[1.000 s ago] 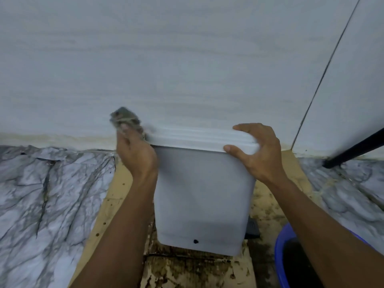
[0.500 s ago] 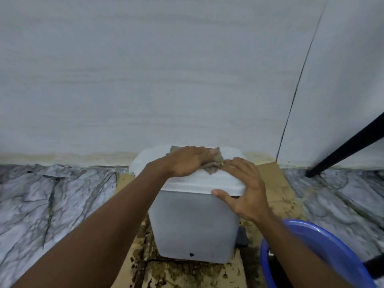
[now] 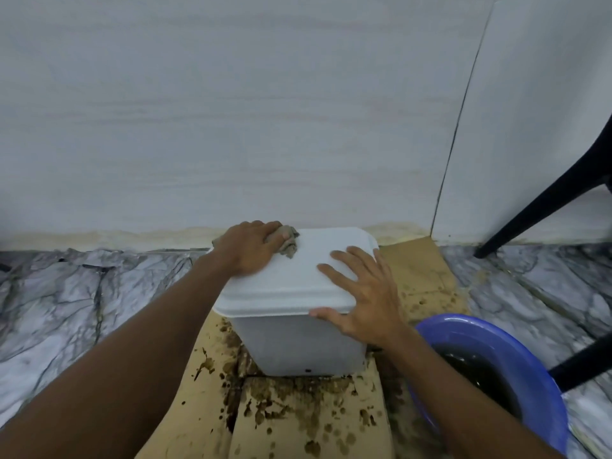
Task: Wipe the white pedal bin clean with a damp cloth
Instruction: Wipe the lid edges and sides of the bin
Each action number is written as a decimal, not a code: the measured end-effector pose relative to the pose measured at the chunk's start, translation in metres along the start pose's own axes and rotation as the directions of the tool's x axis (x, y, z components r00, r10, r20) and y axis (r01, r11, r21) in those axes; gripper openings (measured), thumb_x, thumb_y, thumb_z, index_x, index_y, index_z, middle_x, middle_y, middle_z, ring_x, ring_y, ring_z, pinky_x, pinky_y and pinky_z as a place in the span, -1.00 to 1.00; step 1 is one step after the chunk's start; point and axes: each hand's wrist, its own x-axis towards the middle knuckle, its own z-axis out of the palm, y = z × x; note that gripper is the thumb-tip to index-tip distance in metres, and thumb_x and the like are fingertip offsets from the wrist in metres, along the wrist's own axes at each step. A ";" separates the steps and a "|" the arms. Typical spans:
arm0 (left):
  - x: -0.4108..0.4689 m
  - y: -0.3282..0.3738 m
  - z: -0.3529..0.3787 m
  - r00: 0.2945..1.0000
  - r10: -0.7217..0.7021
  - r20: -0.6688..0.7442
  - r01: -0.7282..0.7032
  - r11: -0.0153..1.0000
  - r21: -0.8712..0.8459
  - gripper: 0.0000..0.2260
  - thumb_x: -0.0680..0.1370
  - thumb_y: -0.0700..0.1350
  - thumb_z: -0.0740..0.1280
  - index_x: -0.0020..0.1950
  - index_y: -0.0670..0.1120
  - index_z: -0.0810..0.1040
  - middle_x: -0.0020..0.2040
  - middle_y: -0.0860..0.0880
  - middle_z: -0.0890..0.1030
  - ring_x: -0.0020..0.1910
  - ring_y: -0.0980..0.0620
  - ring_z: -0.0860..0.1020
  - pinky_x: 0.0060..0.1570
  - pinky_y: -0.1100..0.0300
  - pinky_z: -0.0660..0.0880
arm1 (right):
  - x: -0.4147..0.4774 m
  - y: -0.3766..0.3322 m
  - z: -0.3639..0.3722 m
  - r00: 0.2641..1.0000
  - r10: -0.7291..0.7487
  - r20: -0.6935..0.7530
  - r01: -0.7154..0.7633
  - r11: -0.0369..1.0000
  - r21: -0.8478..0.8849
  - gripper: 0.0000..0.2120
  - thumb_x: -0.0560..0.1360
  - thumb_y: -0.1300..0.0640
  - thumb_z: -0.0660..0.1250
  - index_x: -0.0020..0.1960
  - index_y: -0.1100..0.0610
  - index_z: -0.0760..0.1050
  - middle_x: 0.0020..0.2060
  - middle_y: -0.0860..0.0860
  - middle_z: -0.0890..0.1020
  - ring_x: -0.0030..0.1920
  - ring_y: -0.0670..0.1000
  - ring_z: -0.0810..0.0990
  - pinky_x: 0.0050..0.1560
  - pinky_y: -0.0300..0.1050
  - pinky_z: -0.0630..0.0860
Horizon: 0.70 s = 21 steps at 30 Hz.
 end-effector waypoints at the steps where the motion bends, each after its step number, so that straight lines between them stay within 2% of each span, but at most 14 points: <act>1: 0.000 -0.002 -0.001 1.000 -0.021 0.004 0.021 1.000 -0.009 -0.50 0.67 0.33 -0.08 0.46 0.18 0.40 0.34 -0.08 0.56 0.28 -0.18 0.47 0.27 -0.12 0.39 | 0.004 0.011 -0.001 1.000 -0.026 0.017 0.026 1.000 -0.001 -0.34 0.36 -0.43 0.40 0.32 -0.06 0.58 0.35 0.01 0.55 0.43 0.17 0.42 0.37 0.42 0.26; 4: -0.001 -0.004 -0.003 0.998 -0.070 0.005 0.070 0.997 -0.031 -0.49 0.65 0.36 -0.10 0.46 0.18 0.36 0.32 -0.11 0.55 0.26 -0.20 0.45 0.24 -0.16 0.42 | 0.020 0.042 -0.006 0.990 -0.033 0.141 0.042 0.997 -0.059 -0.31 0.42 -0.52 0.19 0.38 -0.15 0.51 0.41 -0.06 0.50 0.50 0.15 0.33 0.37 0.54 0.15; 6: -0.001 -0.006 -0.002 0.997 -0.083 0.000 0.082 0.995 -0.058 -0.43 0.63 0.38 -0.13 0.51 0.16 0.31 0.34 -0.10 0.54 0.28 -0.20 0.45 0.24 -0.16 0.43 | 0.032 0.057 -0.011 0.967 0.015 0.254 0.013 0.994 -0.107 -0.27 0.44 -0.57 0.02 0.43 -0.21 0.43 0.47 -0.09 0.44 0.54 0.11 0.26 0.38 0.55 0.10; 8: -0.003 -0.003 -0.002 0.996 -0.086 -0.013 0.085 0.995 -0.053 -0.40 0.65 0.35 -0.12 0.60 0.12 0.22 0.43 -0.08 0.48 0.34 -0.21 0.42 0.29 -0.14 0.40 | 0.045 0.071 -0.018 0.933 0.100 0.346 -0.057 0.989 -0.134 -0.27 0.42 -0.60 -0.04 0.48 -0.30 0.31 0.55 -0.16 0.30 0.59 0.04 0.11 0.43 0.54 -0.03; 10: -0.007 0.003 0.001 0.998 -0.055 -0.034 0.055 0.998 -0.011 -0.45 0.71 0.23 -0.10 0.66 0.03 0.14 0.54 -0.08 0.37 0.42 -0.20 0.36 0.40 -0.05 0.28 | 0.058 0.079 -0.022 0.867 0.180 0.465 -0.137 0.983 -0.125 -0.30 0.41 -0.57 0.06 0.50 -0.40 0.17 0.60 -0.24 0.08 0.61 -0.05 -0.08 0.48 0.48 -0.16; 11: -0.011 0.007 0.002 0.999 -0.030 -0.036 0.030 1.000 0.009 -0.47 0.73 0.17 -0.09 0.66 0.00 0.14 0.59 -0.07 0.30 0.47 -0.16 0.31 0.43 0.01 0.20 | 0.065 0.082 -0.024 0.829 0.205 0.521 -0.181 0.979 -0.098 -0.32 0.42 -0.52 0.16 0.49 -0.43 0.13 0.60 -0.26 0.02 0.61 -0.09 -0.12 0.50 0.44 -0.17; 13: -0.017 0.009 0.005 0.999 0.013 -0.035 -0.013 1.000 0.009 -0.47 0.72 0.19 -0.09 0.64 0.00 0.19 0.62 -0.03 0.26 0.49 -0.11 0.27 0.45 0.06 0.14 | 0.074 0.085 -0.027 0.763 0.239 0.600 -0.298 0.955 -0.002 -0.34 0.43 -0.36 0.38 0.43 -0.48 0.16 0.60 -0.27 0.02 0.60 -0.12 -0.11 0.54 0.36 -0.09; 15: -0.017 0.001 0.008 0.999 0.023 -0.043 -0.025 0.999 -0.037 -0.33 0.61 0.37 -0.14 0.62 0.08 0.23 0.57 0.04 0.32 0.45 -0.10 0.31 0.42 -0.01 0.25 | 0.076 0.080 -0.031 0.755 0.262 0.601 -0.384 0.920 0.081 -0.33 0.39 -0.19 0.52 0.33 -0.51 0.21 0.59 -0.26 0.09 0.60 -0.12 -0.08 0.54 0.30 -0.01; 17: -0.015 -0.007 0.008 0.998 -0.038 -0.043 0.034 0.995 -0.093 -0.27 0.55 0.45 -0.13 0.64 0.15 0.18 0.56 0.07 0.34 0.45 -0.12 0.36 0.38 -0.08 0.33 | 0.068 0.065 -0.026 0.784 0.326 0.528 -0.461 0.876 0.143 -0.39 0.41 -0.12 0.51 0.30 -0.47 0.27 0.58 -0.24 0.14 0.60 -0.11 -0.11 0.53 0.34 -0.04; 19: -0.015 -0.008 0.008 0.994 -0.105 -0.027 0.099 0.983 -0.154 -0.38 0.64 0.38 0.00 0.65 0.15 0.18 0.57 0.01 0.37 0.47 -0.15 0.39 0.35 -0.06 0.35 | 0.055 0.038 -0.015 0.792 0.483 0.374 -0.570 0.805 0.167 -0.54 0.47 -0.23 0.40 0.34 -0.38 0.39 0.57 -0.23 0.16 0.61 -0.09 -0.17 0.51 0.43 -0.11; 21: -0.021 0.000 0.010 0.991 -0.129 -0.024 0.122 0.971 -0.206 -0.44 0.67 0.29 0.08 0.64 0.12 0.21 0.56 -0.04 0.39 0.48 -0.16 0.41 0.34 -0.03 0.35 | 0.044 0.011 0.001 0.744 0.622 0.245 -0.643 0.766 0.011 -0.52 0.52 -0.31 0.25 0.42 -0.30 0.37 0.60 -0.18 0.09 0.60 -0.02 -0.27 0.48 0.49 -0.16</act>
